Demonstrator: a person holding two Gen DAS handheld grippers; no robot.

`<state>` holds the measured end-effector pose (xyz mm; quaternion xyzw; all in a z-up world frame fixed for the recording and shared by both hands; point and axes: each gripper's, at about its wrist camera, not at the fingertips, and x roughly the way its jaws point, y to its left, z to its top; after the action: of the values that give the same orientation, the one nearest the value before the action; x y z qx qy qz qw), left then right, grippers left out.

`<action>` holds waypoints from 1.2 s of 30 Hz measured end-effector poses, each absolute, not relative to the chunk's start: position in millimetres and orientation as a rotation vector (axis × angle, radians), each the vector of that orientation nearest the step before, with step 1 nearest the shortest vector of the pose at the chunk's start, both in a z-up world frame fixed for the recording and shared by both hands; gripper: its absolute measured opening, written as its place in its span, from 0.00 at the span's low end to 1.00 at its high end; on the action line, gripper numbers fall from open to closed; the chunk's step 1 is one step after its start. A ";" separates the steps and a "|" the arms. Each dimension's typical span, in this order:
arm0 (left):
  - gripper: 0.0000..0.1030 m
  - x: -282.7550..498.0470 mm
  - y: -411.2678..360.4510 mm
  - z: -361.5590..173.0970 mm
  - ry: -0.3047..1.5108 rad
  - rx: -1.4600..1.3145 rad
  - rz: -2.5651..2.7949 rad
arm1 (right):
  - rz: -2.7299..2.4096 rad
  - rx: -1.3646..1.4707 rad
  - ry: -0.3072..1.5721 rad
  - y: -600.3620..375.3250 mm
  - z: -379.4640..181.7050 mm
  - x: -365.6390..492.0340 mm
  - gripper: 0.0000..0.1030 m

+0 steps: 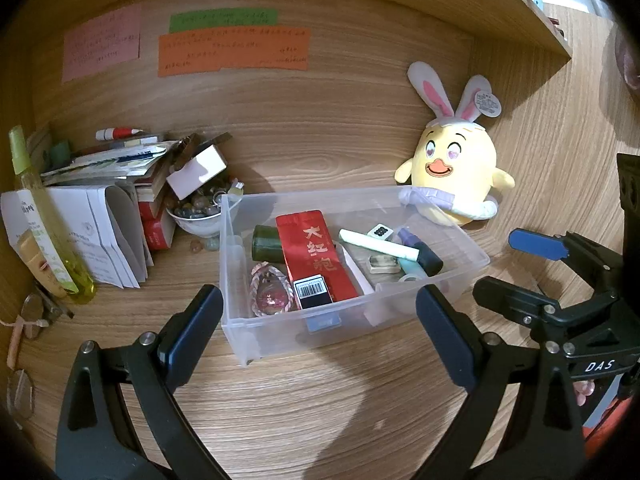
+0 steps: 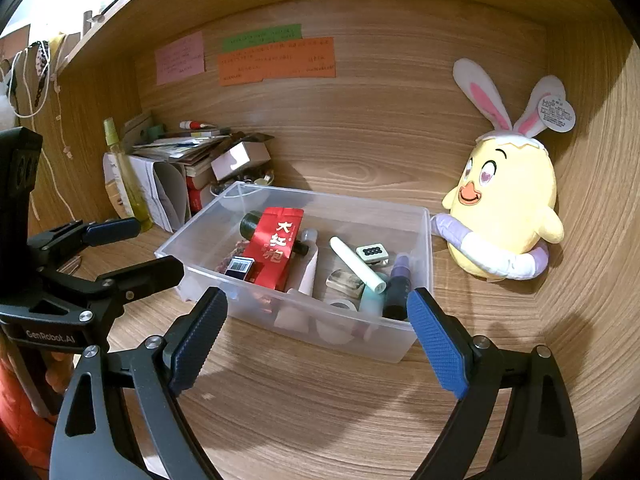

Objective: Organize objects

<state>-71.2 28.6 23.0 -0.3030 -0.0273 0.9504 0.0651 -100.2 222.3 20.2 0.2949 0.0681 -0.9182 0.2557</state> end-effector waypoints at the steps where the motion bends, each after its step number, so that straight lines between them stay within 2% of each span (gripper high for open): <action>1: 0.95 -71.4 29.0 22.7 -0.083 -0.915 2.867 | -2.493 0.801 0.184 222.4 20.0 -100.7 0.88; 36: 0.95 -76.2 33.3 16.7 -0.061 -0.921 2.860 | -2.487 0.819 0.190 222.7 17.2 -108.9 0.88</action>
<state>-76.2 33.3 16.7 -0.3057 -0.0203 0.9495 0.0679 -108.9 222.7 17.2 0.3017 0.0700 -0.9159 0.2553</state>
